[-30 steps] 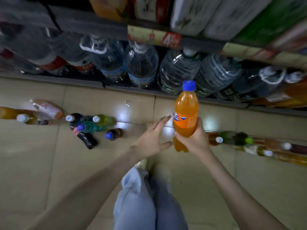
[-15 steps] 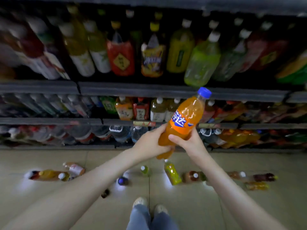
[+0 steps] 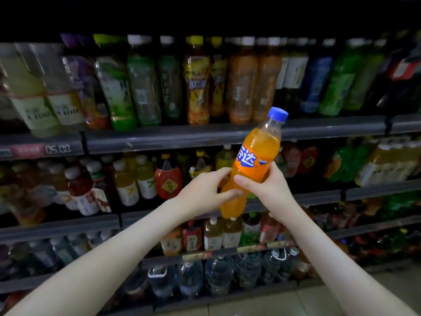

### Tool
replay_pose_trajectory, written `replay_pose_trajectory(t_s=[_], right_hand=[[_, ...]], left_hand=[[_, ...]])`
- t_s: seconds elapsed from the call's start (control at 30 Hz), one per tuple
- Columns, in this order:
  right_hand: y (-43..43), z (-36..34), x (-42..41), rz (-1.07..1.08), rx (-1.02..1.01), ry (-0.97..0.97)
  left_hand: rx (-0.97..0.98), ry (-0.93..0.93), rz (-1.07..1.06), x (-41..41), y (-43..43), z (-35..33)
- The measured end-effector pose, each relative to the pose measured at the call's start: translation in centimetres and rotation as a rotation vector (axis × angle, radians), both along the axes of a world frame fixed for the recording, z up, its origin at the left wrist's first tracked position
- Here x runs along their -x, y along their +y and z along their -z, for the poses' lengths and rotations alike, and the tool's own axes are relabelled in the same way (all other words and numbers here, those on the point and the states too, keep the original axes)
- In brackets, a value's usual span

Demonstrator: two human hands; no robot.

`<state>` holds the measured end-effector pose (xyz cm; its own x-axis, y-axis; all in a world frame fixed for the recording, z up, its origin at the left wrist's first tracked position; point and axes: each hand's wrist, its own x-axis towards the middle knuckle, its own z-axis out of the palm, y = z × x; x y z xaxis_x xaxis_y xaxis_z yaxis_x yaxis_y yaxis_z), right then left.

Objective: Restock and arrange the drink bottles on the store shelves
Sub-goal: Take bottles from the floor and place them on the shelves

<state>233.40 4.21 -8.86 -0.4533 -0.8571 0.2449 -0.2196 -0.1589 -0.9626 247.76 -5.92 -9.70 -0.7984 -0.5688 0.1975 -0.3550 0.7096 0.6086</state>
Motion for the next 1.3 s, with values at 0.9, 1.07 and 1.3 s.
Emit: replay_pose_trajectory(t_s=[0.9, 1.07, 1.3], right_hand=[[-5.5, -5.9, 10.7, 0.106, 0.032, 0.108], [-4.6, -5.1, 9.7, 0.140, 0.028, 0.095], [-0.2, -4.7, 9.8, 0.295, 0.022, 0.053]], left_hand=[[0.092, 0.185, -0.653, 7.3, -16.4, -7.8], [0.099, 0.494, -0.655, 7.5, -13.0, -7.8], [-0.002, 0.310, 0.189, 11.6, -0.9, -7.4]])
